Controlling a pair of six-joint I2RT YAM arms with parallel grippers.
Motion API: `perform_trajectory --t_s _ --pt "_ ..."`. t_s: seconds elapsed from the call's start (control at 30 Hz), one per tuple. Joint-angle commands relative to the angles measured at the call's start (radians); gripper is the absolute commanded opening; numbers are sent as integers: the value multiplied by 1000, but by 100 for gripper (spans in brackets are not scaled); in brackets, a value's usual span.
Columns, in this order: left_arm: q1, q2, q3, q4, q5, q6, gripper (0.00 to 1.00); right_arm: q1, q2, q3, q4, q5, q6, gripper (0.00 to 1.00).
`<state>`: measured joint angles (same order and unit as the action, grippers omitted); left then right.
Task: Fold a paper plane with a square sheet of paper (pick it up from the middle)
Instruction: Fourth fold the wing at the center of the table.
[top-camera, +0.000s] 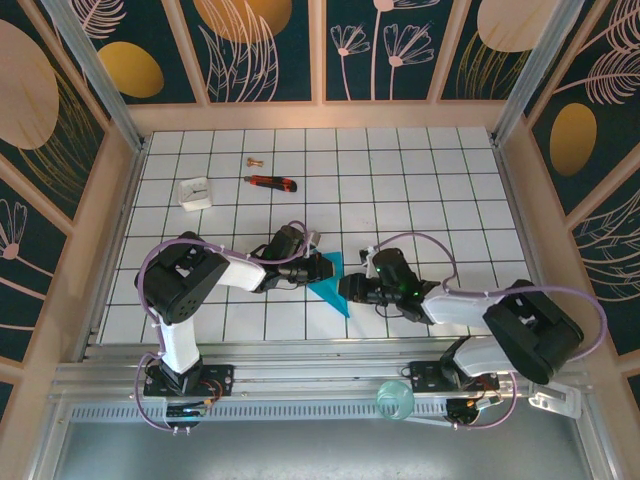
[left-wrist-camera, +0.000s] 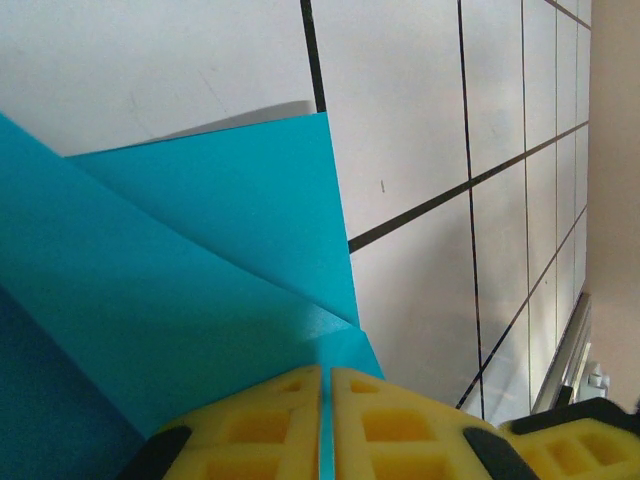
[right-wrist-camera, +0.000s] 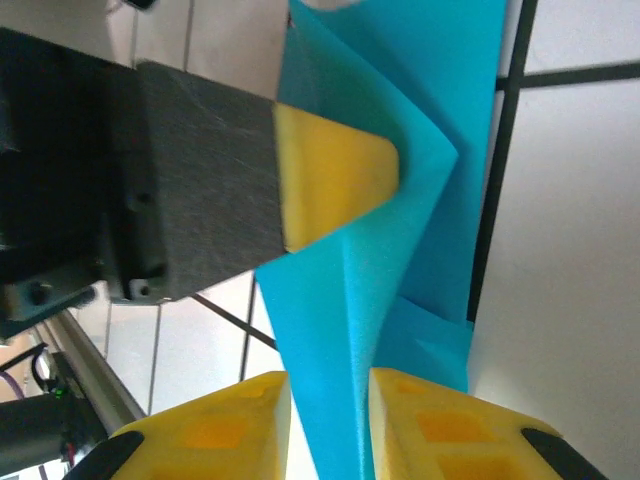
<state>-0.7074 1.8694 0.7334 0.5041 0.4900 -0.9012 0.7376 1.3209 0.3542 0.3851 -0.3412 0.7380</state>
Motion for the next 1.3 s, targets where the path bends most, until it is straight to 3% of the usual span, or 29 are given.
perform_trajectory --t_s 0.0,0.17,0.47,1.27 --pt "8 32 0 -47 -24 25 13 -17 -59 -24 -61 15 -17 28" --pt "9 34 1 -48 -24 26 13 -36 -83 -19 -79 25 -19 30" --pt "7 32 3 -51 -24 28 12 -25 35 5 13 -13 14 37" --pt "8 36 4 -52 -20 28 13 16 165 54 94 -61 17 35"
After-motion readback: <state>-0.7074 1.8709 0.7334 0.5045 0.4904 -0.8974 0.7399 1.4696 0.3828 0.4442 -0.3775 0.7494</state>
